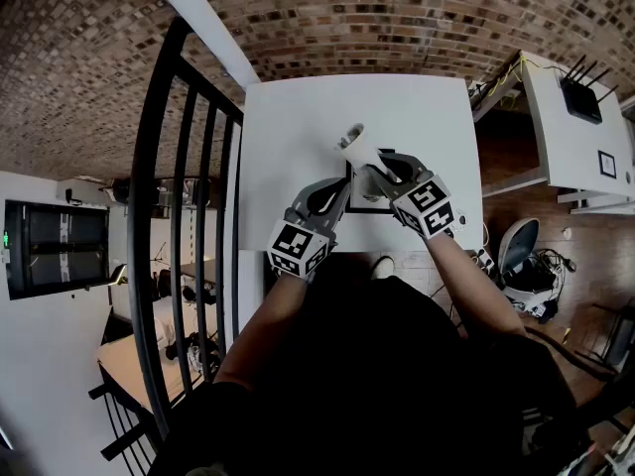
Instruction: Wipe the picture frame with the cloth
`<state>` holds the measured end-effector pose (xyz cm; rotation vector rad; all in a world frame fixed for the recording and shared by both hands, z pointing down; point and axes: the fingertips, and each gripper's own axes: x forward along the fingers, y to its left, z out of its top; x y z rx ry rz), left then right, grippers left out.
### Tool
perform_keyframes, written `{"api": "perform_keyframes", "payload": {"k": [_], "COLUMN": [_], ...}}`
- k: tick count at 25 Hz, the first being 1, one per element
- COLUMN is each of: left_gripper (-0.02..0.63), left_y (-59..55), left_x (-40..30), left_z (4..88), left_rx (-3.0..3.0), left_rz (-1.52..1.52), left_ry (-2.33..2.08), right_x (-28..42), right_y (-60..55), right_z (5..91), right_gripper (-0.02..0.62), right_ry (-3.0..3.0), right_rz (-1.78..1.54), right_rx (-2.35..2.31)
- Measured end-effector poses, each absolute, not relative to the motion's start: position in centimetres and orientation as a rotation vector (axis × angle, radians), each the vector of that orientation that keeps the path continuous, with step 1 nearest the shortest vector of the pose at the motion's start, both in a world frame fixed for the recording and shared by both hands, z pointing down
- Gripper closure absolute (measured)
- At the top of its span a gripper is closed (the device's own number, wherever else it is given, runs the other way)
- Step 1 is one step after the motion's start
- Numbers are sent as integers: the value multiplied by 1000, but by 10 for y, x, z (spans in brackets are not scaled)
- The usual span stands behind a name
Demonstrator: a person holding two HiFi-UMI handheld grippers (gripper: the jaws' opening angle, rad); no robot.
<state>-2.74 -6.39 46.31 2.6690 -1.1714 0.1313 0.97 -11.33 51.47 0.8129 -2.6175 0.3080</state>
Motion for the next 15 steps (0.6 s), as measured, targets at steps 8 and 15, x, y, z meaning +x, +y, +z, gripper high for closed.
{"api": "perform_keyframes", "payload": {"k": [8,15], "left_gripper": [604,604], "left_y": [-87,-102], "left_x": [-43,-50], "left_z": [496,535], "left_rx": [2618,2547], "left_rz": [200,301], "left_ry": [-1146,-1101], "right_x": [-33,-52], "right_y": [-140,-157], "right_z": [568,623], "right_gripper": [515,515], "right_ry": [-2392,-2186], "right_rz": [116,-14], "right_rx": [502,287]}}
